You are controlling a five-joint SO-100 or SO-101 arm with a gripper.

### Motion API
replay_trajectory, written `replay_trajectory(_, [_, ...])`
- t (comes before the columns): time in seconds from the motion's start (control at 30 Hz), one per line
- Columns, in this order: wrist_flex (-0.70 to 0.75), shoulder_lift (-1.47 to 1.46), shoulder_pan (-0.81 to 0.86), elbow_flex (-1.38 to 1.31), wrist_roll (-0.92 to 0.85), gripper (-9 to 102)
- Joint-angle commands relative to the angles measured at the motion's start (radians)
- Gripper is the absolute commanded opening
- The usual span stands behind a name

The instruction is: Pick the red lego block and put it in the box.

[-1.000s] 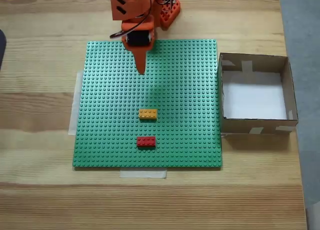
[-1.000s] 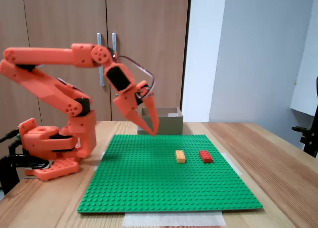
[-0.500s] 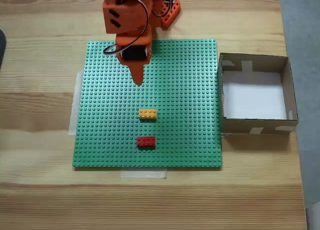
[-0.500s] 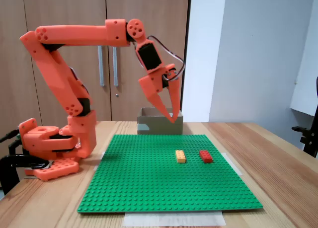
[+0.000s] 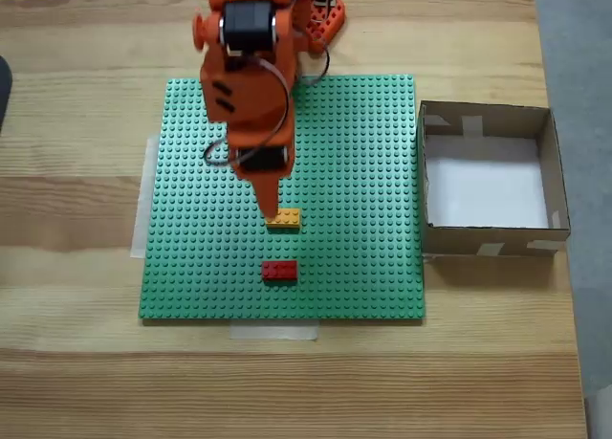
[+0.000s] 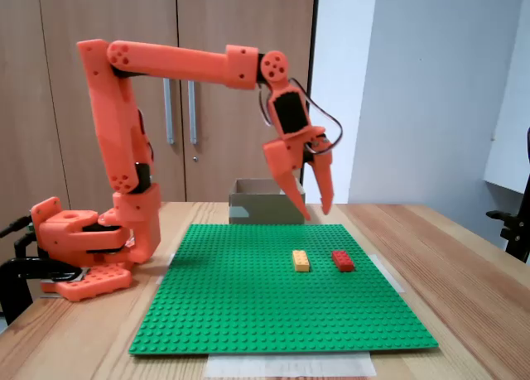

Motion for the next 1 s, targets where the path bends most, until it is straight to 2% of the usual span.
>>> replay_trajectory(0.0, [0.003, -0.066, -0.015, -0.104, 0.006, 19])
replay_trajectory(0.2, [0.046, -0.212, -0.032, -0.245, 0.049, 20])
replay_trajectory(0.43, [0.023, -0.291, -0.041, -0.236, 0.084, 23])
replay_trajectory(0.97, [-0.023, -0.402, -0.009, -0.307, 0.081, 23])
